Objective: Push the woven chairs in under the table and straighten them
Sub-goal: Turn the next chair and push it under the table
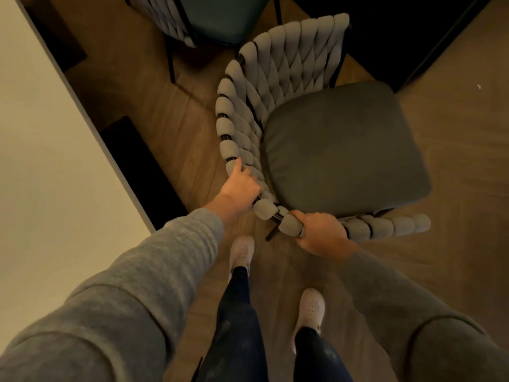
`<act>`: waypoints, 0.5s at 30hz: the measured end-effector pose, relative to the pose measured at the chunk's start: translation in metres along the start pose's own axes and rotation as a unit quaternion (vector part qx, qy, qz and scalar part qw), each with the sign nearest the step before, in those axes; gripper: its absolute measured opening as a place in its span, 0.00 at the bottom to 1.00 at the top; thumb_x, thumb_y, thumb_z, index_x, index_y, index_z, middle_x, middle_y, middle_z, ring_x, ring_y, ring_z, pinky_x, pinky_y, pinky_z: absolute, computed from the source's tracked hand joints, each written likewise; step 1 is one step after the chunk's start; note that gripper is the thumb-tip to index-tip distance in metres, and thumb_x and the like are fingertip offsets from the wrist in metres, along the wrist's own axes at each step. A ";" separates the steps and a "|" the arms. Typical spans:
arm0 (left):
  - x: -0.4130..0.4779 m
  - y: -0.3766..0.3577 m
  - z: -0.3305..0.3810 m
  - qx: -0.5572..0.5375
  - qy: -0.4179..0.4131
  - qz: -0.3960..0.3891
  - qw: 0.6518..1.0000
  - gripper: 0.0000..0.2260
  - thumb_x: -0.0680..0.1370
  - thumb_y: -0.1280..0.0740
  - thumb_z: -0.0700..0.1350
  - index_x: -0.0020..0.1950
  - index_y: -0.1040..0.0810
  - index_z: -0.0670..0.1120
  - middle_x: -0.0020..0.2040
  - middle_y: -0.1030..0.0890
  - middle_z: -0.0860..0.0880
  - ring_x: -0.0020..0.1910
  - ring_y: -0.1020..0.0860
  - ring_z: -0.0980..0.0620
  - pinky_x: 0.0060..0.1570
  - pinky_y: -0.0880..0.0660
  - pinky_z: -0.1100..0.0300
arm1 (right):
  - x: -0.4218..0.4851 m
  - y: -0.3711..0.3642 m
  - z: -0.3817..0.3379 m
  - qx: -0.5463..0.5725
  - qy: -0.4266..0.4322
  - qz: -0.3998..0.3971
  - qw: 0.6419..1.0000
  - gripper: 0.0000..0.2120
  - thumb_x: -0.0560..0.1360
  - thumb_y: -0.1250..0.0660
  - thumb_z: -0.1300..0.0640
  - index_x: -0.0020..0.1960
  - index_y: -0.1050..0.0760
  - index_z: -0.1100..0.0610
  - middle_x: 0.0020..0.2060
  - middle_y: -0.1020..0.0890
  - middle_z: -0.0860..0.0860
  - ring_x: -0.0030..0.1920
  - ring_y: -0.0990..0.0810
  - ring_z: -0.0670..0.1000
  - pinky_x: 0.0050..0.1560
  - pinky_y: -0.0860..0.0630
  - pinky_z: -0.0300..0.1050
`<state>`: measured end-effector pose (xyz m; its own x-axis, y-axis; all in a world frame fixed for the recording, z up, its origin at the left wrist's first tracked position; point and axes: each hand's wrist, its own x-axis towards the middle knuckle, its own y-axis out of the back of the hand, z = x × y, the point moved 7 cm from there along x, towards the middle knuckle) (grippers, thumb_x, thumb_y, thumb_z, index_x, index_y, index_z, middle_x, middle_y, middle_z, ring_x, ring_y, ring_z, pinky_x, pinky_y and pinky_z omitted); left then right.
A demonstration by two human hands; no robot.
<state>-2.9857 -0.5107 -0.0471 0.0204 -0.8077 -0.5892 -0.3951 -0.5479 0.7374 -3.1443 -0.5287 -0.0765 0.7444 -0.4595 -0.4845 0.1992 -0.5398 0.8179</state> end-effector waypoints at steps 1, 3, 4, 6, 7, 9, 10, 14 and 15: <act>-0.007 0.006 0.018 -0.007 -0.002 0.007 1.000 0.18 0.79 0.37 0.50 0.68 0.28 0.51 0.65 0.25 0.47 0.68 0.33 0.43 0.71 0.47 0.36 | -0.015 -0.006 0.011 -0.004 0.001 -0.011 1.000 0.28 0.76 0.37 0.48 0.74 0.40 0.46 0.54 0.20 0.51 0.50 0.20 0.56 0.47 0.25 0.49; -0.020 0.016 0.056 -0.022 -0.012 0.013 1.000 0.18 0.77 0.36 0.50 0.67 0.27 0.51 0.63 0.24 0.48 0.66 0.31 0.43 0.69 0.45 0.37 | -0.047 -0.016 0.034 -0.007 0.005 -0.024 1.000 0.27 0.76 0.37 0.49 0.73 0.39 0.45 0.53 0.19 0.50 0.49 0.20 0.55 0.47 0.23 0.49; -0.025 0.020 0.075 -0.031 -0.021 0.016 0.999 0.18 0.76 0.36 0.51 0.66 0.27 0.51 0.61 0.23 0.48 0.65 0.30 0.44 0.69 0.44 0.38 | -0.062 -0.021 0.045 -0.007 0.005 -0.032 0.999 0.26 0.76 0.38 0.48 0.72 0.38 0.44 0.53 0.19 0.50 0.49 0.20 0.55 0.47 0.23 0.49; -0.034 0.027 0.112 -0.043 -0.042 0.027 0.998 0.17 0.74 0.35 0.52 0.63 0.25 0.51 0.57 0.21 0.49 0.60 0.28 0.44 0.66 0.41 0.42 | -0.094 -0.032 0.066 -0.012 0.007 -0.054 0.998 0.25 0.76 0.38 0.48 0.72 0.38 0.43 0.53 0.20 0.50 0.49 0.20 0.55 0.46 0.24 0.48; -0.038 0.029 0.128 -0.049 -0.054 0.033 0.997 0.17 0.74 0.35 0.52 0.62 0.24 0.50 0.55 0.21 0.49 0.59 0.27 0.45 0.65 0.40 0.43 | -0.107 -0.036 0.075 -0.014 0.008 -0.060 0.998 0.24 0.76 0.38 0.48 0.71 0.38 0.42 0.53 0.20 0.49 0.49 0.20 0.54 0.46 0.25 0.48; -0.046 0.034 0.162 -0.057 -0.082 0.042 0.994 0.16 0.73 0.35 0.53 0.60 0.24 0.50 0.54 0.21 0.49 0.57 0.27 0.45 0.63 0.40 0.45 | -0.135 -0.044 0.092 -0.015 0.006 -0.065 0.998 0.23 0.76 0.38 0.47 0.70 0.37 0.40 0.53 0.19 0.48 0.50 0.20 0.53 0.49 0.24 0.48; -0.049 0.036 0.175 -0.058 -0.097 0.045 0.993 0.16 0.73 0.36 0.53 0.59 0.24 0.50 0.53 0.20 0.50 0.57 0.26 0.45 0.63 0.40 0.45 | -0.146 -0.048 0.098 -0.012 0.007 -0.064 0.998 0.23 0.76 0.37 0.47 0.70 0.36 0.39 0.53 0.19 0.47 0.50 0.21 0.52 0.51 0.24 0.48; -0.066 0.032 0.208 -0.075 -0.168 0.042 0.982 0.19 0.74 0.36 0.56 0.61 0.26 0.49 0.55 0.21 0.48 0.59 0.27 0.45 0.67 0.45 0.43 | -0.177 -0.062 0.104 -0.011 0.023 -0.081 0.996 0.23 0.74 0.34 0.46 0.67 0.35 0.37 0.57 0.21 0.45 0.55 0.22 0.51 0.55 0.24 0.49; -0.070 0.029 0.208 -0.085 -0.185 0.043 0.978 0.21 0.74 0.36 0.57 0.64 0.27 0.50 0.57 0.21 0.49 0.60 0.27 0.45 0.68 0.46 0.43 | -0.180 -0.063 0.101 -0.018 0.018 -0.103 0.994 0.25 0.74 0.34 0.44 0.69 0.36 0.39 0.59 0.22 0.45 0.56 0.23 0.51 0.56 0.25 0.49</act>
<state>-3.1893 -0.4245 -0.0529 -0.3521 -0.7354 -0.5789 -0.2212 -0.5356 0.8150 -3.3551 -0.4836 -0.0724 0.7076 -0.3166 -0.6317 0.3721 -0.5931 0.7140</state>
